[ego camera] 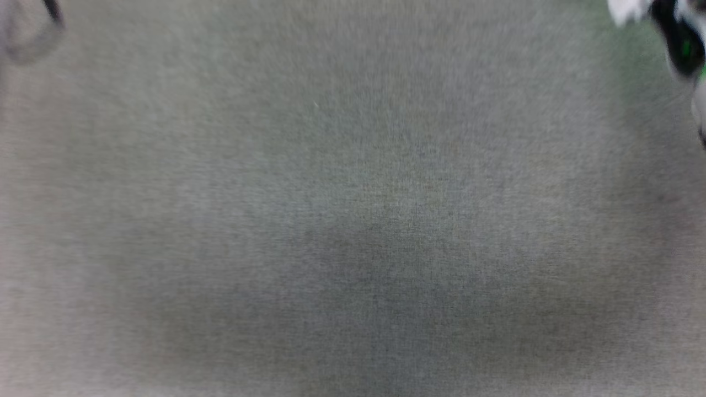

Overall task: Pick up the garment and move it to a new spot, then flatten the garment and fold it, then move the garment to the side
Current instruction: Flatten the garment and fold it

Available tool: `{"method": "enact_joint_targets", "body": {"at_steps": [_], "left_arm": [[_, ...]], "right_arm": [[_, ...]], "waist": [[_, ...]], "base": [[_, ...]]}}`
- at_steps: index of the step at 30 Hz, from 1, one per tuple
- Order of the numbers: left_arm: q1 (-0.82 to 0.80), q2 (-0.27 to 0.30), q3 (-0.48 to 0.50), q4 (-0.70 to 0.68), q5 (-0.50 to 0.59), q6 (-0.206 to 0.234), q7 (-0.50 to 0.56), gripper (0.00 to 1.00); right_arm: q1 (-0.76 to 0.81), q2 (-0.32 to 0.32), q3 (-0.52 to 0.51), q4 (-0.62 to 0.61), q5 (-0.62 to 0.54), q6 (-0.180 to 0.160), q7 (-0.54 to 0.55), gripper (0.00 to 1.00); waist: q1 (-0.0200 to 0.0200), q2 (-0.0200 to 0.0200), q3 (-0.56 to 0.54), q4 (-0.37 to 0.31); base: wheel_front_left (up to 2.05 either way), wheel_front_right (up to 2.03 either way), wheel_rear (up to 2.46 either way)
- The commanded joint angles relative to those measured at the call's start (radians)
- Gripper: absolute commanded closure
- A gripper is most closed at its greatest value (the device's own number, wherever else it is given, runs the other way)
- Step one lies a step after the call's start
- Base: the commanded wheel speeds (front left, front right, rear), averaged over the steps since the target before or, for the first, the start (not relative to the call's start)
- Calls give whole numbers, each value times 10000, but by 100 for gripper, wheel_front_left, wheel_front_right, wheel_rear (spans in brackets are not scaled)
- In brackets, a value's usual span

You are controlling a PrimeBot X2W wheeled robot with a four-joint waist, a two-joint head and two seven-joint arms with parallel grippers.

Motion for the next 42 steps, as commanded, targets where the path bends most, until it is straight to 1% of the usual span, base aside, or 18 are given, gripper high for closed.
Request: {"method": "enact_joint_targets", "body": {"at_steps": [1, 2, 4, 5, 6, 8, 9, 13, 16, 20, 23, 27, 30, 32, 35, 37, 39, 42], "left_arm": [[750, 131, -146, -241, -349, 20, 442, 100], [1124, 238, -354, -465, -355, 19, 698, 100], [1849, 495, -400, -853, -733, 19, 1111, 100], [2242, 643, -600, -1096, -628, 21, 1227, 100], [2740, 686, -583, -1364, -895, 71, 1324, 100], [3721, 927, -717, -2026, -1014, 383, 1541, 100], [4240, 1057, -712, -2474, -1275, 566, 1673, 100], [6407, 2003, -816, -4767, -1790, 1666, 1827, 100], [8033, 2758, -782, -6863, -2326, 2733, 1757, 100], [9975, 3840, -827, -9450, -2890, 4286, 1615, 100], [11084, 4470, -900, -11027, -3161, 5294, 1475, 100], [12359, 5029, -891, -12612, -3650, 6516, 1151, 100], [13221, 5311, -984, -13496, -3962, 7207, 915, 100], [13763, 5441, -912, -13984, -4287, 7638, 670, 100], [14298, 5764, -776, -14605, -4442, 8220, 286, 100], [14381, 6095, -697, -14914, -4301, 8479, 117, 100], [14203, 6358, -530, -15158, -4192, 8613, 34, 100], [13621, 6798, -393, -15280, -3802, 8475, 303, 100]], "right_arm": [[692, -368, 252, -323, 399, -15, 106, 100], [1069, -614, 368, -564, 663, -15, 153, 100], [1811, -1040, 652, -1155, 1133, -15, 311, 100], [2220, -1266, 725, -1438, 1422, -15, 345, 100], [2610, -1461, 862, -1782, 1604, -15, 377, 100], [3498, -1980, 1060, -2412, 2007, -15, 367, 100], [3942, -2241, 1162, -2783, 2149, -15, 340, 100], [5839, -3087, 1248, -3962, 2638, -15, 156, 100], [7211, -3628, 1094, -4690, 2799, -15, -42, 100], [8945, -4049, 619, -5556, 2749, -15, -325, 100], [10117, -4273, 111, -6134, 2505, -15, -478, 100], [11675, -4285, -682, -6896, 2108, -15, -483, 100], [12844, -4154, -1300, -7618, 1744, -15, -323, 100], [13559, -4023, -1929, -8093, 1579, -15, -223, 100], [14656, -3640, -2781, -8867, 1244, -15, 30, 100], [15188, -3409, -3359, -9387, 962, -15, 297, 100], [15555, -3059, -3875, -9934, 750, -15, 633, 100], [15740, -2586, -4433, -10675, 393, -15, 1248, 100]], "waist": [[0, 0, -2397, 612], [0, 0, -2681, 688], [0, 0, -3159, 773], [0, 0, -3405, 810], [0, 0, -3602, 840], [0, 0, -3994, 898], [0, 0, -4167, 935], [0, 0, -4718, 1015], [0, 0, -4887, 1077], [0, 0, -4953, 1131], [0, 0, -4965, 1163], [0, 0, -4932, 1174], [0, 0, -4845, 1155], [0, 0, -4754, 1133], [0, 0, -4589, 1078], [0, 0, -4474, 1026], [0, 0, -4368, 951], [0, 0, -4207, 830]], "base": [[0, 0, 0], [0, 0, 0], [0, 0, 0], [0, 0, 0], [0, 0, 0], [0, 0, 0], [0, 0, 0], [0, 0, 0], [0, 0, 0], [0, 0, 0], [0, 0, 0], [0, 0, 0], [0, 0, 0], [0, 0, 0], [0, 0, 0], [0, 0, 0], [0, 0, 0], [0, 0, 0]]}}
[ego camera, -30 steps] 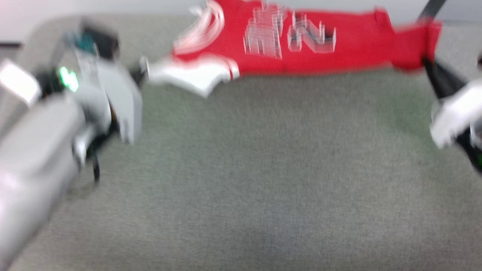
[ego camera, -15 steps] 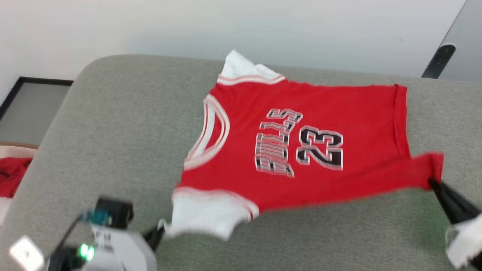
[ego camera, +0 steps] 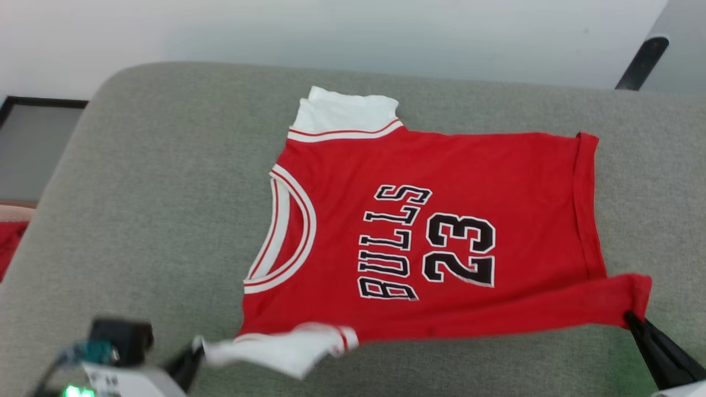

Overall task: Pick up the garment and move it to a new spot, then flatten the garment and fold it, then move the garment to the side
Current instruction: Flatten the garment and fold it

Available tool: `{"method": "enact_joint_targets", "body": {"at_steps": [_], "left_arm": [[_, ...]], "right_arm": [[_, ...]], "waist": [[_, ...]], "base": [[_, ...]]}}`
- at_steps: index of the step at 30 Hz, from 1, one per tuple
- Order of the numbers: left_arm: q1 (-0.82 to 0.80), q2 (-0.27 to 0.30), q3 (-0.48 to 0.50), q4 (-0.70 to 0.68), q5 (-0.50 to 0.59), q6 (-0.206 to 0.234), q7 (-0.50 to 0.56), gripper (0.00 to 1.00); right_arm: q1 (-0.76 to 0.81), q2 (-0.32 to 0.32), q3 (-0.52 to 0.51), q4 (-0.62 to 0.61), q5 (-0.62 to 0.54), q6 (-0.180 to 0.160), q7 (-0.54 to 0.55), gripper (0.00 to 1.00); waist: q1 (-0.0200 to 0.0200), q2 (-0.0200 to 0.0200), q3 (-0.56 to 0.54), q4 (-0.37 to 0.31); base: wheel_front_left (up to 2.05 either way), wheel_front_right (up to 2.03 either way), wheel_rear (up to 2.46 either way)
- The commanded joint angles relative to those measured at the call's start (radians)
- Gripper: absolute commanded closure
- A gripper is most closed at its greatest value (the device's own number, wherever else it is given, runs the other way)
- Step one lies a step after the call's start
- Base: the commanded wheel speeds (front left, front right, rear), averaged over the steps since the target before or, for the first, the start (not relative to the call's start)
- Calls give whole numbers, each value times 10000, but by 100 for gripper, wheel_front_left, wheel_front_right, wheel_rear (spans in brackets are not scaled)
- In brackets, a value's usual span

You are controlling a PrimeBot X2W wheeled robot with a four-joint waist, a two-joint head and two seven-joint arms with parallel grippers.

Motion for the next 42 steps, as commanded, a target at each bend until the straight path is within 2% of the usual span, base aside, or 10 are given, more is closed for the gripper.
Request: {"method": "enact_joint_targets", "body": {"at_steps": [1, 6, 17, 29, 34, 35, 36, 37, 38, 42], "left_arm": [[-362, 82, 91, -6, 171, -109, 149, 100], [-2239, 22, 160, 731, 1097, -1168, 1458, 100], [-5376, -2321, -409, 4599, 2020, -3922, 3615, 100], [-5850, -3632, -568, 7168, 1375, -5165, 4095, 98], [-5953, -3748, -444, 7475, 1078, -5198, 4275, 5], [-5981, -3751, -420, 7471, 1042, -5219, 4300, 0], [-5977, -3739, -385, 7501, 985, -5185, 4323, 0], [-5966, -3707, -389, 7496, 952, -5183, 4368, 0], [-5950, -3682, -370, 7476, 920, -5177, 4379, 0], [-5821, -3523, -274, 7345, 1005, -5087, 4113, 0]], "right_arm": [[-10, 127, -175, -182, -128, -15, 214, 100], [-861, 604, -500, -857, -638, -15, 1539, 100], [-2856, 1325, -794, -355, -1376, -15, 3804, 100], [-3298, 1875, -1000, -61, -1650, -15, 5068, 100], [-3446, 1950, -1069, 44, -1622, -15, 5857, 100], [-3472, 1987, -1123, 77, -1599, -15, 6043, 92], [-3508, 1928, -1060, 89, -1701, -15, 6213, 64], [-3583, 1869, -963, 47, -1724, -15, 6319, 13], [-3636, 1856, -919, 22, -1687, -15, 6396, 0], [-3733, 1723, -846, 72, -1799, -15, 6501, 0]], "waist": [[0, -1, 174, -139], [0, -1, 489, -321], [0, -1, 1324, -531], [0, -1, 1605, -485], [0, -1, 1293, -374], [0, -1, 1205, -347], [0, -1, 1107, -325], [0, -1, 1012, -303], [0, -1, 913, -274], [0, -1, 464, -177]], "base": [[0, 0, 0], [0, 0, 0], [0, 0, 0], [0, 0, 0], [0, 0, 0], [0, 0, 0], [0, 0, 0], [0, 0, 0], [0, 0, 0], [0, 0, 0]]}}
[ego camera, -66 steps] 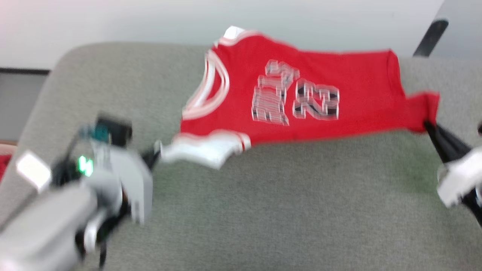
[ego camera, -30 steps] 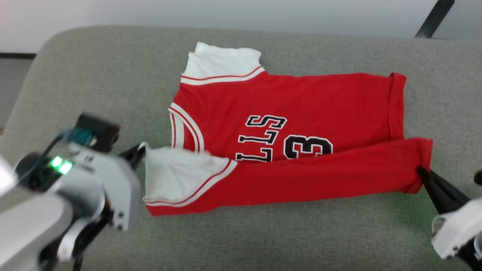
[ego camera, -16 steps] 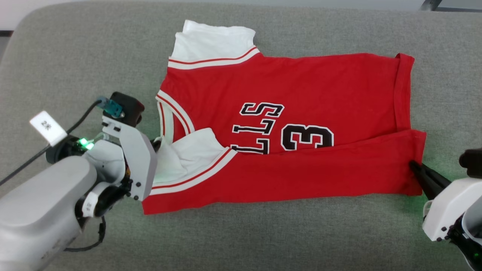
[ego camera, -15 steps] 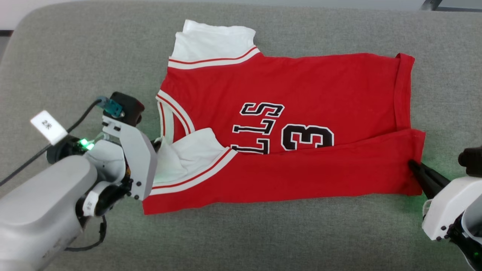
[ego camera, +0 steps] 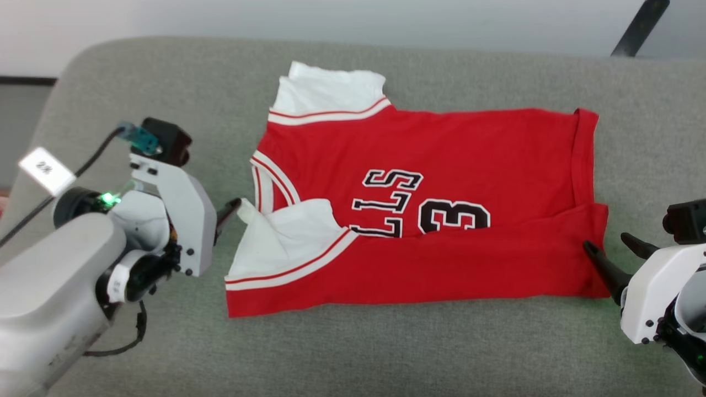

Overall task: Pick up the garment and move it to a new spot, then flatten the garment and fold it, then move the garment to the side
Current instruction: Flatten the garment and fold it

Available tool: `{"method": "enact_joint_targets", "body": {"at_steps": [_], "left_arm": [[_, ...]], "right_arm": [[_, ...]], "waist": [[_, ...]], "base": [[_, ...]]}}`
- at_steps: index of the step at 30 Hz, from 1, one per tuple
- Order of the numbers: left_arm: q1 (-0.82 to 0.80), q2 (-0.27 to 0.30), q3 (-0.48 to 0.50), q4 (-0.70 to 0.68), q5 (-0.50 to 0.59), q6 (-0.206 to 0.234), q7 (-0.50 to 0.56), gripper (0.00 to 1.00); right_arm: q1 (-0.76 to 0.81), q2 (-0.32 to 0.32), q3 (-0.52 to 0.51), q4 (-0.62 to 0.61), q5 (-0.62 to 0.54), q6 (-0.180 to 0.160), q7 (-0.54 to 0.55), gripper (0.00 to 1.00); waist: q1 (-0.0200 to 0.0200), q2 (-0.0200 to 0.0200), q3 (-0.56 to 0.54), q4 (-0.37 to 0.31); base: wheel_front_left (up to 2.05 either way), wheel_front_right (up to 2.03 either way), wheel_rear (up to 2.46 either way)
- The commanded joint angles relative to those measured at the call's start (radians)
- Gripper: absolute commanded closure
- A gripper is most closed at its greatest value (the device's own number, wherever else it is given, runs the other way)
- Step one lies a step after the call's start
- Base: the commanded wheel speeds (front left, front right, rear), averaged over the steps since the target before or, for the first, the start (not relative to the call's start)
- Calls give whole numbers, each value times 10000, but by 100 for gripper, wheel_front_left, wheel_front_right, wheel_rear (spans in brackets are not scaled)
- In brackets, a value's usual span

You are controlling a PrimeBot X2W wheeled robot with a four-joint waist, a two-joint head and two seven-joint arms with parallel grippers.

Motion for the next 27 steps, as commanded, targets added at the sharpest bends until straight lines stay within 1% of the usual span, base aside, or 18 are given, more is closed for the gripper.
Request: {"method": "enact_joint_targets", "body": {"at_steps": [1, 4, 7, 10, 16, 20, 27], "left_arm": [[155, 108, 65, -76, 75, 69, -194, 0], [449, 207, 148, -306, -46, 155, -486, 0], [807, 381, 303, -629, -207, 336, -830, 0], [1250, 541, 431, -1012, -363, 625, -1179, 0], [2144, 899, 670, -1793, -917, 1170, -1570, 0], [2479, 1114, 745, -1957, -1470, 1360, -1200, 0], [2534, 1121, 703, -1700, -2556, 1307, 126, 0]], "right_arm": [[-111, -36, 48, 12, -49, -15, -21, 0], [-26, -92, 14, -17, -79, -15, -162, 0], [165, -195, 67, -219, -130, -15, -595, 0], [361, -293, 30, -496, -180, -15, -1153, 0], [874, -35, -505, -1283, -335, -15, -2094, 0], [1212, 277, -825, -2013, -490, -15, -2301, 0], [1519, 930, -1163, -3145, -645, -15, -2206, 0]], "waist": [[0, 0, -450, 137], [0, 0, -814, 220], [0, 0, -1139, 272], [0, 0, -1423, 304], [0, 0, -1714, 242], [0, 0, -1664, 38], [0, 0, -1238, -634]], "base": [[0, 0, 0], [0, 0, 0], [0, 0, 0], [0, 0, 0], [0, 0, 0], [0, 0, 0], [0, 0, 0]]}}
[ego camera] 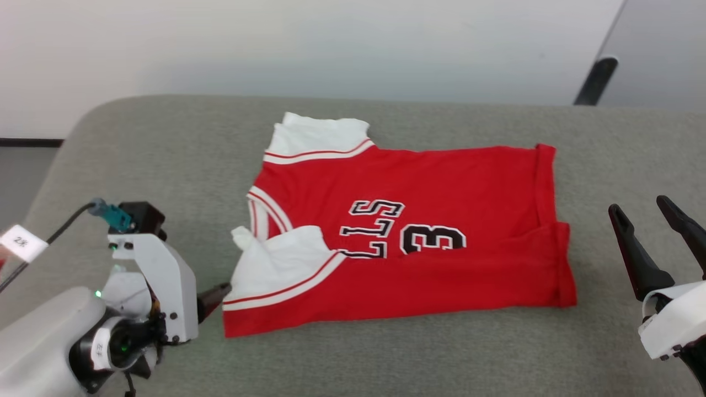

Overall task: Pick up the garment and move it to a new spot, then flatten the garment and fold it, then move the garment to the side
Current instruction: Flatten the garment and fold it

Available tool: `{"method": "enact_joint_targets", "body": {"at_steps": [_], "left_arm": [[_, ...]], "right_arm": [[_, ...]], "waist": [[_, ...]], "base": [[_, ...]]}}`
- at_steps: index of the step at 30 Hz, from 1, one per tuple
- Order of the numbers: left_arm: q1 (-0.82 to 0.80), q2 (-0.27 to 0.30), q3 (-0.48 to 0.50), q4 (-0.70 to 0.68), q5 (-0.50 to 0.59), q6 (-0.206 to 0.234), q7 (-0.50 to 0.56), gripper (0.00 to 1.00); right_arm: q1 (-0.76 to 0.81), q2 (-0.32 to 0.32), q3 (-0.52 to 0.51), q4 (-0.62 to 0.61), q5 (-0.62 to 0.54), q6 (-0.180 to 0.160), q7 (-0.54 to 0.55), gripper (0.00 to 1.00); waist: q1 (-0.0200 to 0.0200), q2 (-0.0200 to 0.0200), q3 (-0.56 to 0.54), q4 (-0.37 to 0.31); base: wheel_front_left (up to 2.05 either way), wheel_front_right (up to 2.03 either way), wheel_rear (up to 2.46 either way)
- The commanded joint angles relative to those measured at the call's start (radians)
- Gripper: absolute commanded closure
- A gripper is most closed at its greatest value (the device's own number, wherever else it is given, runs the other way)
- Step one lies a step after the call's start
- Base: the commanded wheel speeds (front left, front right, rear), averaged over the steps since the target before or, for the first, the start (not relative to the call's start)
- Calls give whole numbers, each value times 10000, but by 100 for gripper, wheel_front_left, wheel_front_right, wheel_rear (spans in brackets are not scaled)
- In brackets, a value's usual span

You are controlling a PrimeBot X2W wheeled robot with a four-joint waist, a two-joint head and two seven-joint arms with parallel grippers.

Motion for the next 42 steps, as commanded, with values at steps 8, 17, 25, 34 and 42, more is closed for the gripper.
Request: {"method": "enact_joint_targets", "body": {"at_steps": [8, 17, 25, 34, 42], "left_arm": [[-158, -266, -235, 939, -519, -56, 1128, 0], [31, -881, -469, 2583, -731, -497, 1407, 0], [110, -1814, -259, 3902, -1238, -1212, 1228, 100], [-136, -2095, -398, 4358, -949, -1656, 1240, 100], [-315, -2314, -583, 4360, -747, -1833, 1406, 96]], "right_arm": [[-1, 567, -305, -472, -111, -13, 126, 0], [-226, 709, -352, -421, -61, -13, 68, 0], [-380, 699, -248, -262, 141, -13, 419, 0], [-609, 451, -190, -54, 575, -13, 2707, 0], [-1015, 46, -202, 100, 846, -13, 5453, 0]], "waist": [[0, -1, 861, -953], [0, -1, 1270, -1164], [0, -1, 1436, -1127], [0, -1, 1305, -916], [0, -1, 1217, -599]], "base": [[0, 0, 0], [0, 0, 0], [0, 0, 0], [0, 0, 0], [0, 0, 0]]}}
